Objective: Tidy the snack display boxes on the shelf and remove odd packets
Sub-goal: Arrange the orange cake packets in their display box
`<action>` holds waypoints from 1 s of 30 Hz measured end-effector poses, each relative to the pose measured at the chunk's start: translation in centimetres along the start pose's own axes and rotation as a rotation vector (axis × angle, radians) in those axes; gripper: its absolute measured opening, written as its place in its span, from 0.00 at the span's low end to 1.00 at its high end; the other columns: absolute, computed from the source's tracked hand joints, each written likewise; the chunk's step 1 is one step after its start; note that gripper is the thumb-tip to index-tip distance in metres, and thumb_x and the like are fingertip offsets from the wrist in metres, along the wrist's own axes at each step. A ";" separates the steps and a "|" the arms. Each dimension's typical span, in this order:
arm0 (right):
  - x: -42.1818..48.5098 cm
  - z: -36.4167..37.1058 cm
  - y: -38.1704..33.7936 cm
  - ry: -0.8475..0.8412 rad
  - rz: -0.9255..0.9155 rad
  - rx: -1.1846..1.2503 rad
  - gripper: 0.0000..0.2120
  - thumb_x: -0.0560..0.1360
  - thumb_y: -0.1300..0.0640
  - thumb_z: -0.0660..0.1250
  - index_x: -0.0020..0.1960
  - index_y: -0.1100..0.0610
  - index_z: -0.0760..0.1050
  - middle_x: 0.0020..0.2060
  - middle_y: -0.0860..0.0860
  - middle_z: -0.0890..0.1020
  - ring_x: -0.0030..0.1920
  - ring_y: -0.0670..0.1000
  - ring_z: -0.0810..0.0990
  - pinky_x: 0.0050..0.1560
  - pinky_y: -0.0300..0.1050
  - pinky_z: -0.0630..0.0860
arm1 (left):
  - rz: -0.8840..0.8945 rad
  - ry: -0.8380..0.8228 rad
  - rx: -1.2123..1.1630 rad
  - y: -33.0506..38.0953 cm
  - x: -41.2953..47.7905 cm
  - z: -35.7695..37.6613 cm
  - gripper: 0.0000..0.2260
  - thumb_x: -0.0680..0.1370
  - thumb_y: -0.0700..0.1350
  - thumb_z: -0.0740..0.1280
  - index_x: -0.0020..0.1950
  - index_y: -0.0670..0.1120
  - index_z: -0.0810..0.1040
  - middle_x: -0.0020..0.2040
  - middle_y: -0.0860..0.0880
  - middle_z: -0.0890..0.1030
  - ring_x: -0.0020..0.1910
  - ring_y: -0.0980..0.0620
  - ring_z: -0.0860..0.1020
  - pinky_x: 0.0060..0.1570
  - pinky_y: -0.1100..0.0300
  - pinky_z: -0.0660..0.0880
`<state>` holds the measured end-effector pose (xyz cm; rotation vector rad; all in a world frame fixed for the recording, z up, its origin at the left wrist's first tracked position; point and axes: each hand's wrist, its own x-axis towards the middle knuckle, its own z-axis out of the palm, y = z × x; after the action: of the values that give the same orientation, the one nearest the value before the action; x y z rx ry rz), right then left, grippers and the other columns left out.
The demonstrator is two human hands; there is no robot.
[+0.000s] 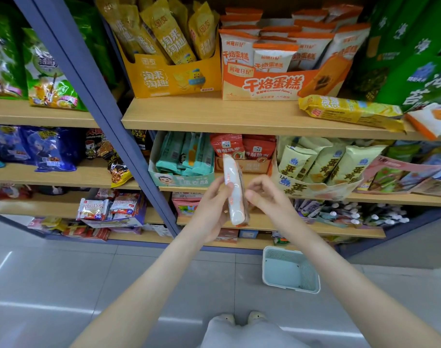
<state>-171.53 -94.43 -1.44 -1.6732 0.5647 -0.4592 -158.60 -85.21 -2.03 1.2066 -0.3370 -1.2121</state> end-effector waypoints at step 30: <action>-0.9 0.9 -2.3 0.087 0.090 0.563 0.17 0.72 0.65 0.66 0.59 0.55 0.73 0.49 0.50 0.85 0.51 0.50 0.83 0.47 0.47 0.81 | 0.132 -0.169 0.535 0.7 -2.6 -1.1 0.31 0.75 0.45 0.72 0.73 0.54 0.61 0.61 0.50 0.80 0.58 0.52 0.80 0.52 0.61 0.78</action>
<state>-171.47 -92.92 0.71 -1.0906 0.5127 -0.5670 -158.44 -82.56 -0.91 1.5083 -0.8958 -1.1459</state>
